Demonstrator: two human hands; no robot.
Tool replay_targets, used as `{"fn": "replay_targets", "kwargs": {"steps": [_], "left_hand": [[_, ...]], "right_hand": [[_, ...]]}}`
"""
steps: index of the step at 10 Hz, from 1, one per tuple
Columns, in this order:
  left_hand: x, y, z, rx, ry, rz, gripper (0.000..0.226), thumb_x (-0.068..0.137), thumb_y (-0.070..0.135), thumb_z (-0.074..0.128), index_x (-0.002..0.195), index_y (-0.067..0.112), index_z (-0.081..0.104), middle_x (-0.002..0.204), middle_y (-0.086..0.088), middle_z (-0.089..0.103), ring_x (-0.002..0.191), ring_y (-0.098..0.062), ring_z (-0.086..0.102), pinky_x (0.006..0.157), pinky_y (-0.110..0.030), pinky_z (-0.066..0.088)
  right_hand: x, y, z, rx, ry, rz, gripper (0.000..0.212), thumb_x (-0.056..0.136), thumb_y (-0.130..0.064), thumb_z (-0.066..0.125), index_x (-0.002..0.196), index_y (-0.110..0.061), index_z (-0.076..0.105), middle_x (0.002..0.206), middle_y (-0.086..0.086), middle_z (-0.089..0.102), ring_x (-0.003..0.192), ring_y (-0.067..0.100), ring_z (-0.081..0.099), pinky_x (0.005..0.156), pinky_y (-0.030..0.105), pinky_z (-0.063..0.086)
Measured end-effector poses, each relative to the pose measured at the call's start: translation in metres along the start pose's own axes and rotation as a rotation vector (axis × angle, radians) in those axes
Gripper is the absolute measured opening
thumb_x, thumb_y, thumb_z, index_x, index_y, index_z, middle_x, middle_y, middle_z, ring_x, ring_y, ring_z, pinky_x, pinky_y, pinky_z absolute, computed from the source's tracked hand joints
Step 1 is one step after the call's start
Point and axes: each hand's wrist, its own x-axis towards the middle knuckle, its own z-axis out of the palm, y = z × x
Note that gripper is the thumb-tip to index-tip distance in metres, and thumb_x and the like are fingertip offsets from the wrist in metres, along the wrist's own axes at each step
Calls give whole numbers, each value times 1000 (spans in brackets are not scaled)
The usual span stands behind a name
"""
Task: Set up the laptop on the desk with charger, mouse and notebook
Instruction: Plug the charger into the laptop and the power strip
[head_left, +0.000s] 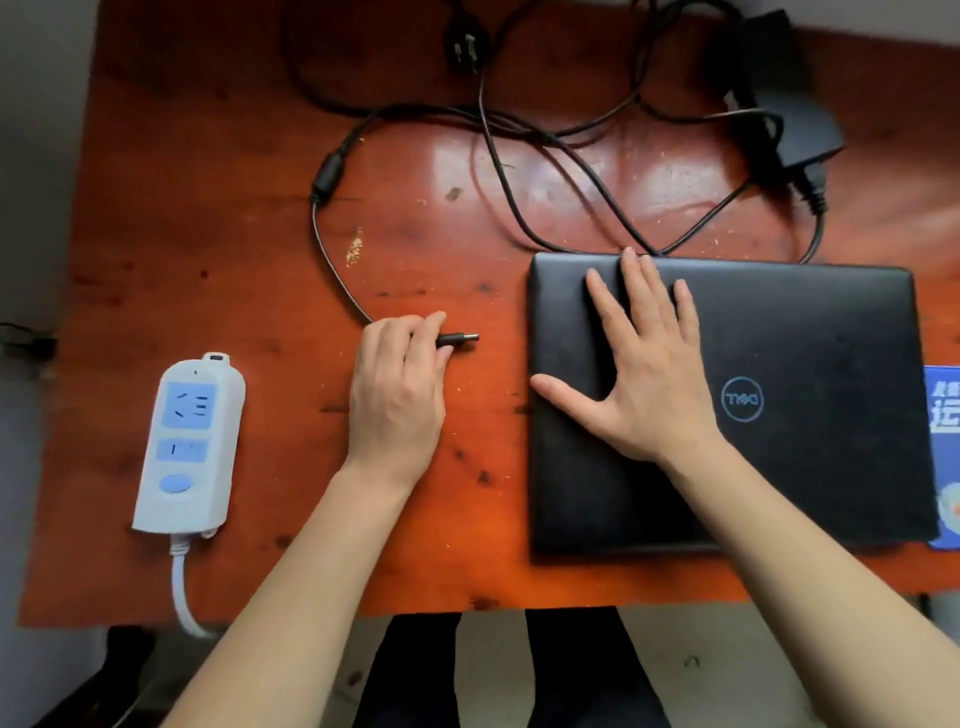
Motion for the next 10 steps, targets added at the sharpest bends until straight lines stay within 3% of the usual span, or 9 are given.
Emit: {"fn": "replay_targets", "kwargs": {"steps": [1,3,5,10], "left_hand": [[12,-1,3,-62,-26,71,23,92,-3,63,115,-4,68,100,-19,64,92,-36,59,81,-43,52],[49,1,14,-223,-44,28,20,89,10,68,107,4,73,96,-12,70,88,-34,61,81,-43,50],[58,4,18,-233,-68,44,16,90,12,67,104,11,76,92,-6,66,88,-31,58,75,-43,43],[57,4,20,-135,-78,162,16,90,2,64,102,10,72,97,-6,66,91,-28,58,79,-39,34]], "right_hand": [[0,-1,-2,5,10,5,100,82,-83,43,155,-16,31,165,14,16,154,25,10,122,55,11],[1,-1,-2,17,24,1,98,83,-81,45,154,-15,34,165,13,19,154,24,12,122,56,12],[1,-1,-3,32,9,5,98,82,-81,45,154,-15,35,165,12,19,154,24,13,122,56,13],[2,0,-2,29,11,5,98,82,-81,46,153,-15,36,164,12,21,154,25,14,121,58,15]]}}
